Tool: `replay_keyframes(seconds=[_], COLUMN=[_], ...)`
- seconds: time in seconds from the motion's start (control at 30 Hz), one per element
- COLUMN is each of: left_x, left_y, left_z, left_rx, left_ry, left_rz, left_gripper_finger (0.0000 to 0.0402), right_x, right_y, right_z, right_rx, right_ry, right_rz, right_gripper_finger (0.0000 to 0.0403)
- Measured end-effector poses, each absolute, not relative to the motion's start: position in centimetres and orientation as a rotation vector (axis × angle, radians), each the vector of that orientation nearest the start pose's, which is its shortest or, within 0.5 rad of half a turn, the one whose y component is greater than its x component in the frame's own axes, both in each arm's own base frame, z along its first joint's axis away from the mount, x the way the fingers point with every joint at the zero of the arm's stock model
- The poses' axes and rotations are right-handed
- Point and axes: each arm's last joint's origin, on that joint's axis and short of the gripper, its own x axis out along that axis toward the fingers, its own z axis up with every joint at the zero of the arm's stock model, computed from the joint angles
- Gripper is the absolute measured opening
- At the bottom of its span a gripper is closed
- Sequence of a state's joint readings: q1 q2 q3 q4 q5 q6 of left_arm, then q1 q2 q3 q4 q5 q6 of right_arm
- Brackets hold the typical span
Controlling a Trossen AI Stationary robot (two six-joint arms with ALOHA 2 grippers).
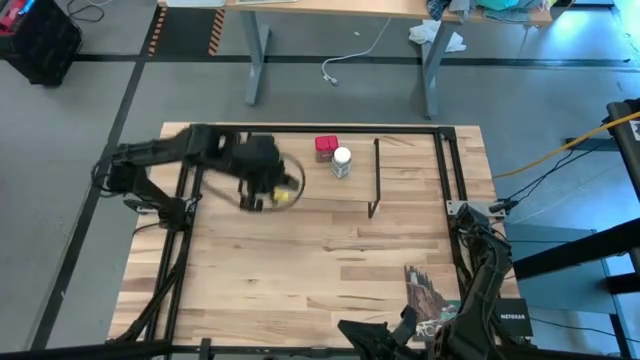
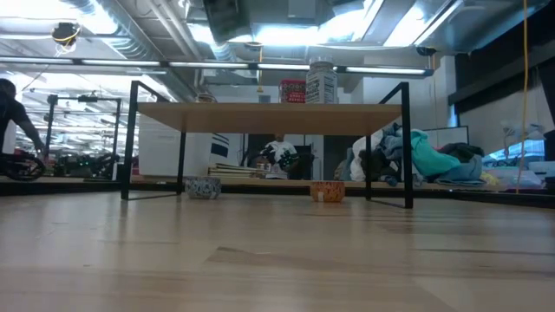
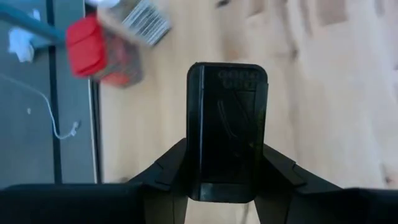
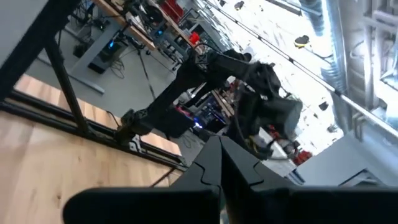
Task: Shelf spices
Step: Put the green seasoning can on the shelf
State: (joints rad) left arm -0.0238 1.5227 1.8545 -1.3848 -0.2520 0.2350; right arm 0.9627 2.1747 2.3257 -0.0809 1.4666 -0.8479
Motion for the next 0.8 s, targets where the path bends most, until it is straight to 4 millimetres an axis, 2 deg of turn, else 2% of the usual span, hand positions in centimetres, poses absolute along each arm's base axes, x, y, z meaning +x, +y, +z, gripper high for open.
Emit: replay_keyframes(seconds=[0.23, 0.4, 0.57, 0.67, 0.8], left_x=[27.4, 28.6, 29.9, 30.3, 30.3], left_y=[8.4, 12.8, 15.1, 15.6, 16.0], left_z=[40.3, 37.7, 35.4, 34.7, 34.8], left_rx=[0.237, 0.206, 0.215, 0.229, 0.244], left_ry=[1.174, 1.262, 1.325, 1.340, 1.326], left_rz=[0.136, 0.105, 0.053, 0.034, 0.037], left_gripper_finger=[0.0118, 0.0118, 0.0118, 0.0118, 0.0118], right_x=[29.1, 28.3, 28.0, 28.0, 28.0], right_y=[36.9, 36.3, 36.2, 36.2, 36.2], right_z=[42.1, 43.1, 43.5, 43.4, 43.2], right_rx=[-0.881, -0.888, -0.884, -0.891, -0.914], right_ry=[0.228, 0.229, 0.226, 0.229, 0.238], right_rz=[-0.465, -0.461, -0.459, -0.458, -0.455], right_gripper_finger=[0.0001, 0.0001, 0.0001, 0.0001, 0.0001])
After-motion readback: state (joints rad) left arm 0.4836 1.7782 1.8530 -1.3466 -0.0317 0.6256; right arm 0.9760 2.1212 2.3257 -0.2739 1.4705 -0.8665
